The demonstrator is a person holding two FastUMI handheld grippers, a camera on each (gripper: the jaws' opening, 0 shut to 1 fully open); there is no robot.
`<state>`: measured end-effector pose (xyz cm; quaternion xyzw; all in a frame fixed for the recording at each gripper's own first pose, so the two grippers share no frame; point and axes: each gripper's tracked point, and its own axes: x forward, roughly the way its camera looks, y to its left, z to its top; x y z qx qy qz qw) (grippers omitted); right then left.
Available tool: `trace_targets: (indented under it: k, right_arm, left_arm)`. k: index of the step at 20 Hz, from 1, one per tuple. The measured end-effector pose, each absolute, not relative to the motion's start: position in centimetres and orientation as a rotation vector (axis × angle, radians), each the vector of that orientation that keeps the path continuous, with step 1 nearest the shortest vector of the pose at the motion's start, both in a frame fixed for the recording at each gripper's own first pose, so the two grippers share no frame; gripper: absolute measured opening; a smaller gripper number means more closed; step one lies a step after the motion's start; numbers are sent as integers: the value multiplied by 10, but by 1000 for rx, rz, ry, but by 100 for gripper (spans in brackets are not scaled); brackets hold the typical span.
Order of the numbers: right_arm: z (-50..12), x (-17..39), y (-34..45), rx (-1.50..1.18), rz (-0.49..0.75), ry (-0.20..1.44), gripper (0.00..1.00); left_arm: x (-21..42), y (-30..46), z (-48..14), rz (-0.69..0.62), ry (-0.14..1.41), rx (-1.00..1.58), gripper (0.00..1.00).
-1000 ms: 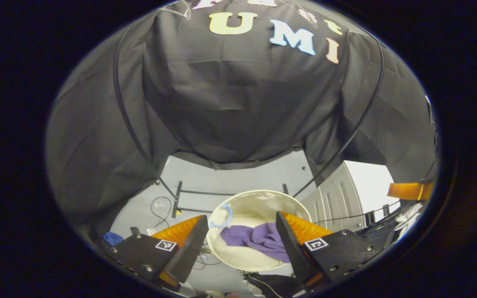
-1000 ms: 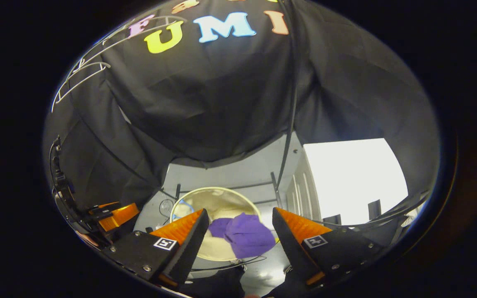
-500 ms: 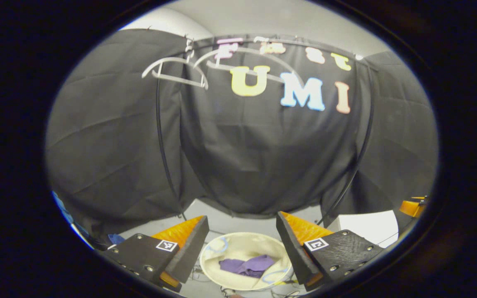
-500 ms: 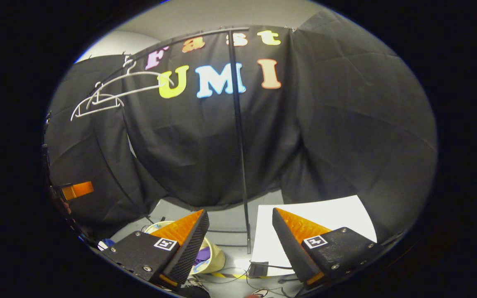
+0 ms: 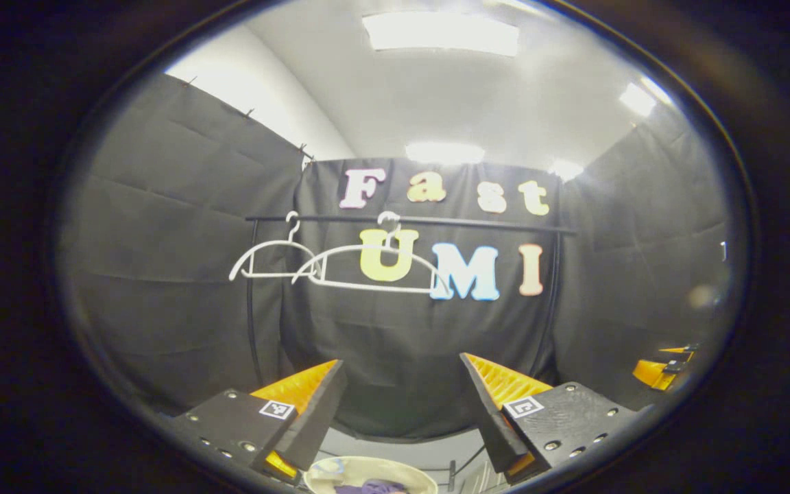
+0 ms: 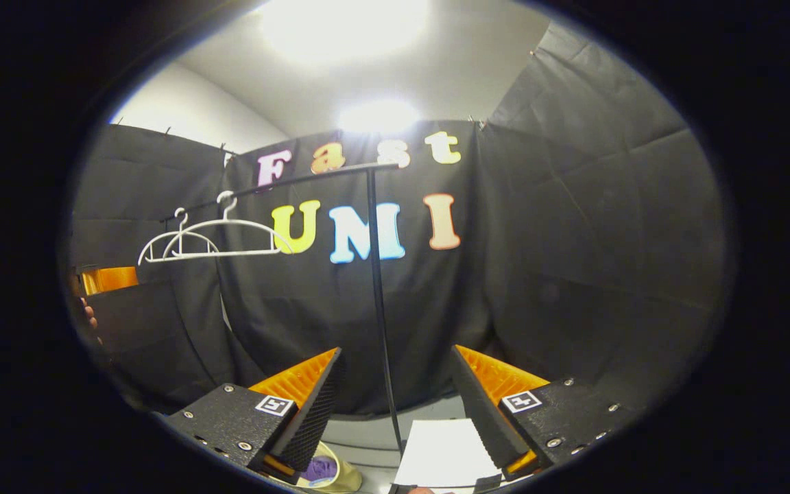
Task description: Grasp the clothes on the hanger with both hands and then place them into the laundry hamper below.
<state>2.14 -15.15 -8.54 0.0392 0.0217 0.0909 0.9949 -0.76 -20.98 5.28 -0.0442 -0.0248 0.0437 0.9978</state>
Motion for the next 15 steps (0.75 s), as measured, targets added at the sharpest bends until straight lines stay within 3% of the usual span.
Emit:
trace_targets:
  k: [1, 3, 7, 15]
  right_arm:
    - [-68, 24, -150, 71, 180, 3, 94]
    - [-41, 27, -143, 57, 185, -49, 91]
    - [-25, 16, -128, 100, 216, -32, 94]
    - [-65, 11, -126, 98, 177, 43, 94]
  left_arm:
    - [-7, -211, 59, 80, -58, -98, 99]
    - [-13, -209, 74, 71, -71, -81, 99]
    - [-18, -189, 87, 97, -76, -72, 99]
    - [-40, -175, 74, 103, -61, -105, 99]
